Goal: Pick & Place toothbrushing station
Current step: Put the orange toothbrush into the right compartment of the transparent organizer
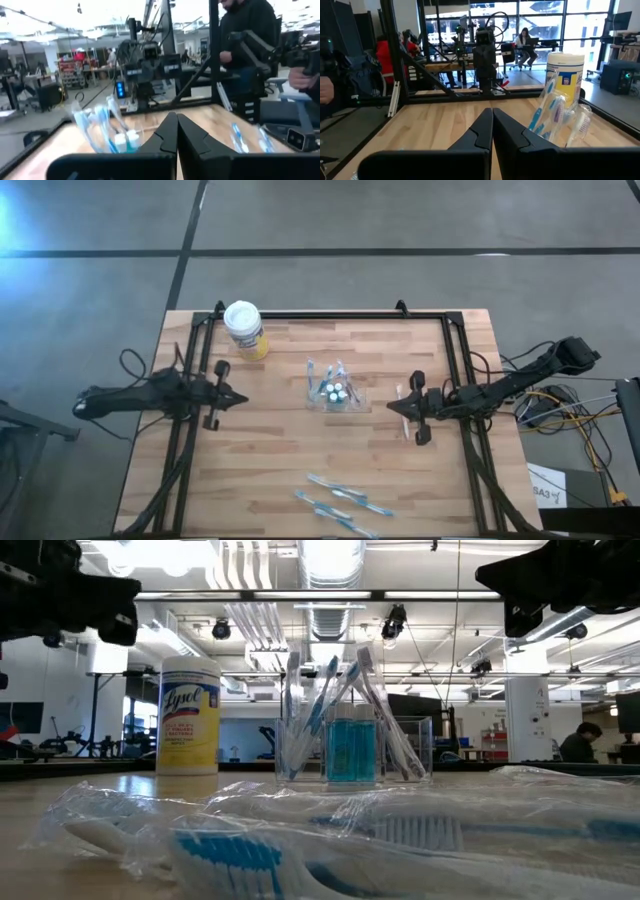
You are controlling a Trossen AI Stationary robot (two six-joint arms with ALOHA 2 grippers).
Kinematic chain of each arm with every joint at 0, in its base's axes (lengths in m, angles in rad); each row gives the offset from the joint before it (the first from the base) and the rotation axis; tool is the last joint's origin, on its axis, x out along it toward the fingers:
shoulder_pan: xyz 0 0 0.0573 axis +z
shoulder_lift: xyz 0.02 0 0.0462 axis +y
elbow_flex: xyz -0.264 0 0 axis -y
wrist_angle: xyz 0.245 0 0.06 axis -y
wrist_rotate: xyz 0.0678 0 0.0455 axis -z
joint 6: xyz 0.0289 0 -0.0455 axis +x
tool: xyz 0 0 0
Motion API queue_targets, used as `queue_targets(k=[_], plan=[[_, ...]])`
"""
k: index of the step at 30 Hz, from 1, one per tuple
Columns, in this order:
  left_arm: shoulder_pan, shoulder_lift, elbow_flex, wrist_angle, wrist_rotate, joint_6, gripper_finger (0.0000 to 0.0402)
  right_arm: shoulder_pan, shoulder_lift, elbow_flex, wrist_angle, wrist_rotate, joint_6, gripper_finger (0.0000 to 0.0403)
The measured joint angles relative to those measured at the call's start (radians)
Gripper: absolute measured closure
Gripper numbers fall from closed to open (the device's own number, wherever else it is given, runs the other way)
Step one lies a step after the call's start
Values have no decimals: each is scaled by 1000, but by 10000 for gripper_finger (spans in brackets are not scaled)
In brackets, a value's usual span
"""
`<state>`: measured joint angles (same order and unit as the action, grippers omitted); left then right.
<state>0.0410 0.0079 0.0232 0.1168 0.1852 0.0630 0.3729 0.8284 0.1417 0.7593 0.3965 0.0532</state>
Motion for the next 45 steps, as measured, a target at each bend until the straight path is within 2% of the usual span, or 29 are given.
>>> queue_targets(k=[3,5,8,12,18,21,23,27,33,40,45], plan=[[0,-6,-14,-24,-3,-12,400,0,0,0,2,15,38,394],[0,8,-15,-50,-15,-16,398,0,0,14,-24,81,106,394],[0,15,-15,-71,-21,-32,393,0,-1,94,-191,133,187,394],[0,18,-15,-74,-20,-39,391,1,16,305,-687,191,373,394],[0,22,-15,-79,-11,-45,396,1,136,641,-1477,205,833,394],[0,23,-15,-79,-7,-41,392,0,210,755,-1768,149,1012,394],[0,22,-15,-80,-5,-38,388,-2,257,814,-1876,68,1037,394],[0,23,-15,-82,-3,-39,388,0,336,898,-1970,-78,1026,394],[0,23,-17,-75,3,-73,396,-12,427,933,-1982,-102,993,394],[0,23,-17,-70,7,-87,389,-49,478,835,-1930,-166,1019,391],[0,23,-17,-72,7,-86,396,-87,443,720,-1818,-206,1012,356]])
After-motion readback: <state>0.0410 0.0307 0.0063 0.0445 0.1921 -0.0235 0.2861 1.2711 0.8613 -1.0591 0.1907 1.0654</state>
